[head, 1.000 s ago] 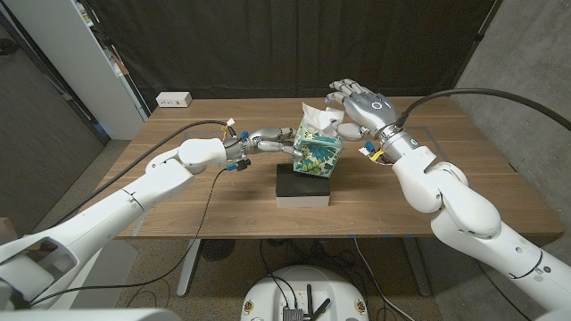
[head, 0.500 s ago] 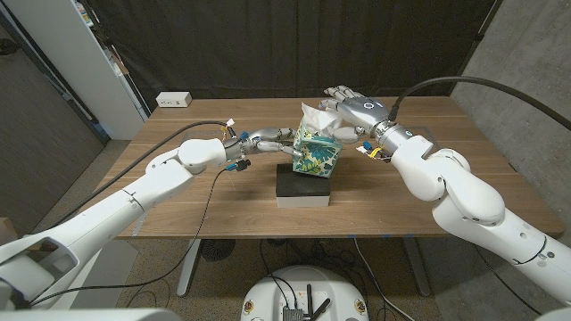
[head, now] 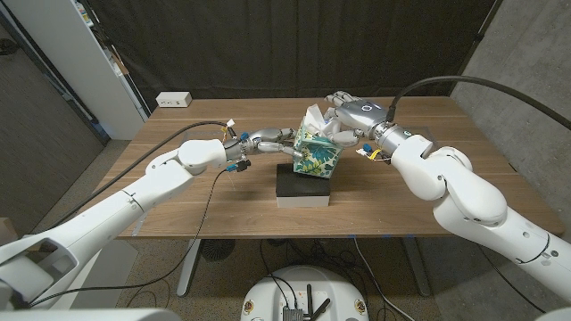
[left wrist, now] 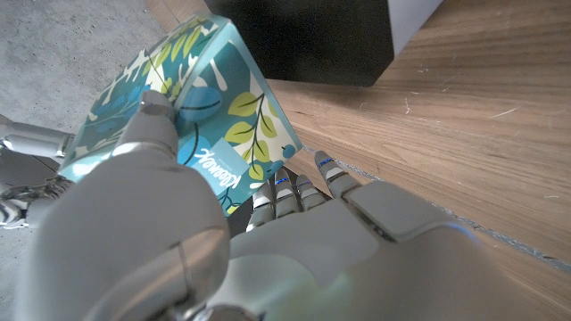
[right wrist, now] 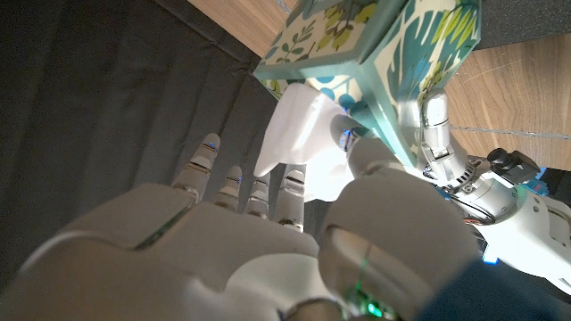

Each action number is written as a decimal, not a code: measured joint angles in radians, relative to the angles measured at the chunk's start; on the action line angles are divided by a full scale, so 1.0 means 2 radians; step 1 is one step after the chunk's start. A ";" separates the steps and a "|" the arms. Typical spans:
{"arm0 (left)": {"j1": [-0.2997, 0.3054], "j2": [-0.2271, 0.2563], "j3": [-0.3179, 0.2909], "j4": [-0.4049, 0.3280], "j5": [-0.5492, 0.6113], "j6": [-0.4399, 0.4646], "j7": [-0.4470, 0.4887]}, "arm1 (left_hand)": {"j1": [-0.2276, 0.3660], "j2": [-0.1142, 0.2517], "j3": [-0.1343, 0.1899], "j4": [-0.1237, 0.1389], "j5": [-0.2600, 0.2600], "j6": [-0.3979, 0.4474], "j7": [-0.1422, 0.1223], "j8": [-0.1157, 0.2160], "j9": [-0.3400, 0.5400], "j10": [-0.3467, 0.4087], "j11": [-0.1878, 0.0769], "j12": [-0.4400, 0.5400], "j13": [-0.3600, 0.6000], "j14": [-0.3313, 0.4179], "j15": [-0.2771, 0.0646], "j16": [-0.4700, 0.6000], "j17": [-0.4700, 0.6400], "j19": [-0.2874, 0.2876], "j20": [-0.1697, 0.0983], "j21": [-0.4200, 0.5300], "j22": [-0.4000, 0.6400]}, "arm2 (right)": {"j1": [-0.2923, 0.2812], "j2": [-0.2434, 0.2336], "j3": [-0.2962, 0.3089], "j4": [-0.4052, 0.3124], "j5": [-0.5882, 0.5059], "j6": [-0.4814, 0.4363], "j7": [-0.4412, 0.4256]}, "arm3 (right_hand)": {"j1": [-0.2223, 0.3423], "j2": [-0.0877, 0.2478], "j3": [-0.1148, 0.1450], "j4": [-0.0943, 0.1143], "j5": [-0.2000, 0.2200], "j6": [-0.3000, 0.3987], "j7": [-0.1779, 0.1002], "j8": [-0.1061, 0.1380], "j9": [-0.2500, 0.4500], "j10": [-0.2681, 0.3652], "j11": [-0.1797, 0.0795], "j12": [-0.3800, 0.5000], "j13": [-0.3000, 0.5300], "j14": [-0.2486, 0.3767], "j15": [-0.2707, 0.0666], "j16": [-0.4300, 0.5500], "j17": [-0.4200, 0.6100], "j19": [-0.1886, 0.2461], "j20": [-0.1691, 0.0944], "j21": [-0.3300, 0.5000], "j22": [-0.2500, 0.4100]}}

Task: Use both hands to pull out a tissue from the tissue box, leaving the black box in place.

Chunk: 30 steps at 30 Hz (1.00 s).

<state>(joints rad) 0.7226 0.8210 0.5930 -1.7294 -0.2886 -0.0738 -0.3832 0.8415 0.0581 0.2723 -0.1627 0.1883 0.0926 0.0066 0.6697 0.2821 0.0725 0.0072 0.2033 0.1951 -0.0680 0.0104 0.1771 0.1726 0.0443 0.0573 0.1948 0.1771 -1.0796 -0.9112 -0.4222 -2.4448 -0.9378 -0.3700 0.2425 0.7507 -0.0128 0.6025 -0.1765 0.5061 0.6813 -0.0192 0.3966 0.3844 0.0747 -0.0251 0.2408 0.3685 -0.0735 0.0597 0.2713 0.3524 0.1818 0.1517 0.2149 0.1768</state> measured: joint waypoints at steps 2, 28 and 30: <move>0.001 0.000 0.000 -0.002 0.000 0.002 0.001 | 0.000 0.000 0.000 0.000 0.000 0.000 0.000 0.000 0.000 -0.002 -0.002 0.000 0.000 0.000 0.000 0.000 0.000 0.000 0.000 0.000 0.000 | -0.005 0.000 0.000 0.000 -0.006 0.000 -0.010 | 0.016 0.007 -0.004 -0.001 -0.020 0.033 -0.006 0.021 0.011 0.016 -0.006 0.001 -0.003 0.012 -0.007 0.004 0.000 0.008 -0.008 0.002 0.000; 0.007 0.003 -0.001 -0.019 0.003 0.013 0.007 | 0.000 0.000 0.001 0.001 0.000 0.000 0.000 0.000 0.000 -0.002 -0.002 0.000 0.000 -0.005 0.000 0.000 0.000 0.000 0.000 0.000 0.000 | -0.054 0.019 0.018 0.014 -0.048 0.021 -0.143 | 0.095 0.051 -0.024 -0.004 -0.122 0.116 0.038 0.132 0.119 0.131 -0.033 0.022 -0.007 0.047 -0.045 0.028 0.002 0.048 -0.048 0.003 0.000; 0.006 0.003 0.000 -0.019 0.003 0.013 0.007 | -0.003 0.000 0.001 0.001 0.000 0.000 0.000 0.000 0.000 -0.002 -0.002 0.000 0.000 -0.005 0.000 0.000 0.000 0.000 0.000 0.000 0.000 | -0.054 0.019 0.018 0.014 -0.050 0.023 -0.155 | 0.095 0.051 -0.024 -0.003 -0.117 0.118 0.040 0.137 0.124 0.134 -0.033 0.022 -0.006 0.047 -0.045 0.028 0.002 0.048 -0.048 0.003 0.000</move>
<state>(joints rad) 0.7354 0.8272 0.5927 -1.7676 -0.2827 -0.0486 -0.3690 0.8354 0.0587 0.2752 -0.1599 0.1883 0.0927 0.0066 0.6697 0.2821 0.0690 0.0035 0.2033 0.1953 -0.0788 0.0103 0.1771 0.1727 0.0443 0.0573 0.1947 0.1772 -1.1875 -0.8722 -0.3860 -2.4169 -1.0371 -0.3235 -0.0677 0.9404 0.0900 0.5548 -0.1835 0.2727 0.9177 0.0615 0.6699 0.6331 0.3434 -0.0912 0.2855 0.3574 0.0200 -0.0308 0.3280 0.3569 0.2778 0.0553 0.2213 0.1770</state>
